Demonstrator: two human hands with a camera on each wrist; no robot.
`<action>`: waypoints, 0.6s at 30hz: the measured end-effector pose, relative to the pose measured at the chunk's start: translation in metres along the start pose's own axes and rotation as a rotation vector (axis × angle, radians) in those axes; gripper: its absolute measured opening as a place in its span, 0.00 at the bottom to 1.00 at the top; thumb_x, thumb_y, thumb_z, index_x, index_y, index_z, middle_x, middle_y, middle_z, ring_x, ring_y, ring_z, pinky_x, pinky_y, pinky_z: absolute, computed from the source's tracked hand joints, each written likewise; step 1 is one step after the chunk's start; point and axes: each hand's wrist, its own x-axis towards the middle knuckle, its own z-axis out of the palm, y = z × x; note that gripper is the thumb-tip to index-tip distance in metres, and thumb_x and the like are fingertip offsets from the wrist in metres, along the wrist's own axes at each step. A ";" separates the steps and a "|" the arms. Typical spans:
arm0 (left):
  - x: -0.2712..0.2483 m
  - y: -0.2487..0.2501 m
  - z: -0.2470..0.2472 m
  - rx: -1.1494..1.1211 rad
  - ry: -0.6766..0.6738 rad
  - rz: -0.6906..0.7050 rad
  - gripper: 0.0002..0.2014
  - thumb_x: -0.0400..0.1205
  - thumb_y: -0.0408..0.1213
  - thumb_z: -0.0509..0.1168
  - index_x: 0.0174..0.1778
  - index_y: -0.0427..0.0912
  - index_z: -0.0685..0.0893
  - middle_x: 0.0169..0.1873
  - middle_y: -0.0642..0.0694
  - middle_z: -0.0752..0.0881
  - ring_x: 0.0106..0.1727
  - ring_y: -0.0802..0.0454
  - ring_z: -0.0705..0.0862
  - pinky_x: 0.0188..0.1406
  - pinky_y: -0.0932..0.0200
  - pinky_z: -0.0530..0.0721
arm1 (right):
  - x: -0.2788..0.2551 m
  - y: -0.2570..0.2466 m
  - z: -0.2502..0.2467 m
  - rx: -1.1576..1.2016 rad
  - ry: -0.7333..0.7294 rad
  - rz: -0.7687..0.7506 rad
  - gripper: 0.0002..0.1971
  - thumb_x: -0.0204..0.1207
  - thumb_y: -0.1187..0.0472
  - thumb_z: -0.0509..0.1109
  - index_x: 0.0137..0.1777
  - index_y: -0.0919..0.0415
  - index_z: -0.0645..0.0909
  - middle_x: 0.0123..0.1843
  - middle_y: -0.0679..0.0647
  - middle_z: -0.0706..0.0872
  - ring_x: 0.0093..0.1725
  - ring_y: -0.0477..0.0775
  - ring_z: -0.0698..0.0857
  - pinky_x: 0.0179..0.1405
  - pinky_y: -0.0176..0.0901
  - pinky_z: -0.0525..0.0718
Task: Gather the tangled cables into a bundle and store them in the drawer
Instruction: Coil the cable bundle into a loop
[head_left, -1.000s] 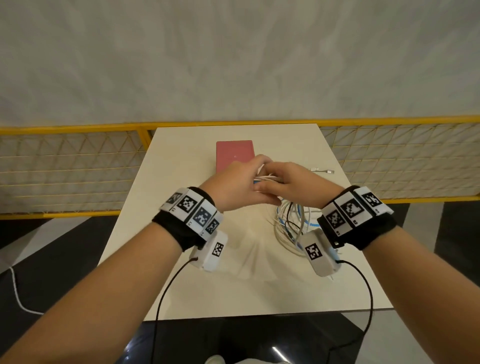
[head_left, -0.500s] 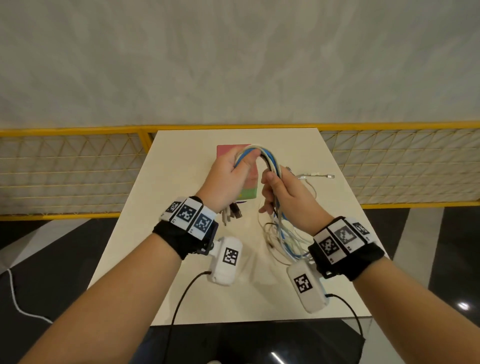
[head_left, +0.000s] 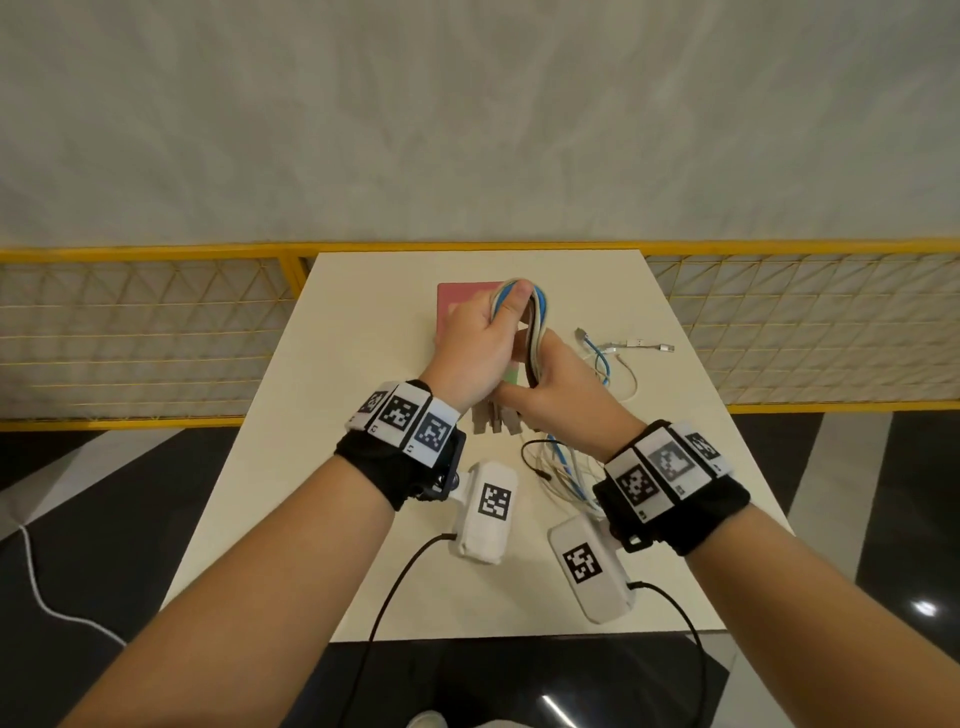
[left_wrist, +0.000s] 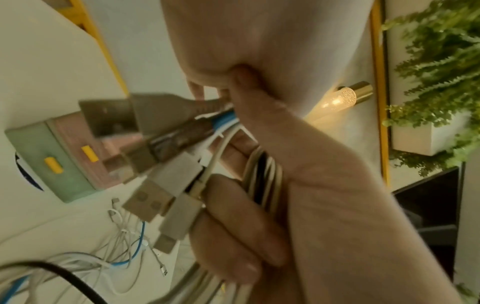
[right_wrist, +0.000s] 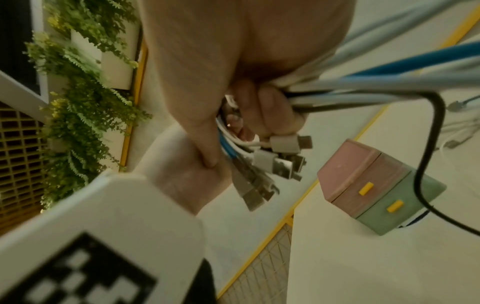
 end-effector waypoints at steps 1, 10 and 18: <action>0.001 -0.001 0.000 0.018 0.017 -0.009 0.21 0.83 0.61 0.55 0.48 0.52 0.88 0.50 0.46 0.88 0.56 0.47 0.87 0.63 0.48 0.84 | 0.002 0.002 0.002 -0.001 0.031 -0.003 0.14 0.73 0.75 0.67 0.45 0.54 0.73 0.21 0.46 0.84 0.19 0.41 0.79 0.20 0.29 0.75; -0.003 0.004 -0.012 -0.197 -0.229 -0.104 0.24 0.79 0.58 0.67 0.61 0.43 0.89 0.54 0.41 0.90 0.57 0.52 0.87 0.54 0.53 0.82 | 0.017 0.011 0.000 -0.019 0.037 -0.017 0.06 0.80 0.74 0.61 0.54 0.67 0.76 0.38 0.53 0.82 0.35 0.39 0.82 0.32 0.35 0.80; 0.000 0.016 -0.004 -0.148 0.097 0.084 0.19 0.89 0.43 0.58 0.39 0.35 0.85 0.44 0.51 0.93 0.47 0.59 0.90 0.47 0.70 0.83 | 0.025 0.009 -0.015 -0.074 -0.151 0.007 0.19 0.67 0.75 0.76 0.47 0.52 0.76 0.39 0.45 0.83 0.31 0.30 0.82 0.30 0.23 0.77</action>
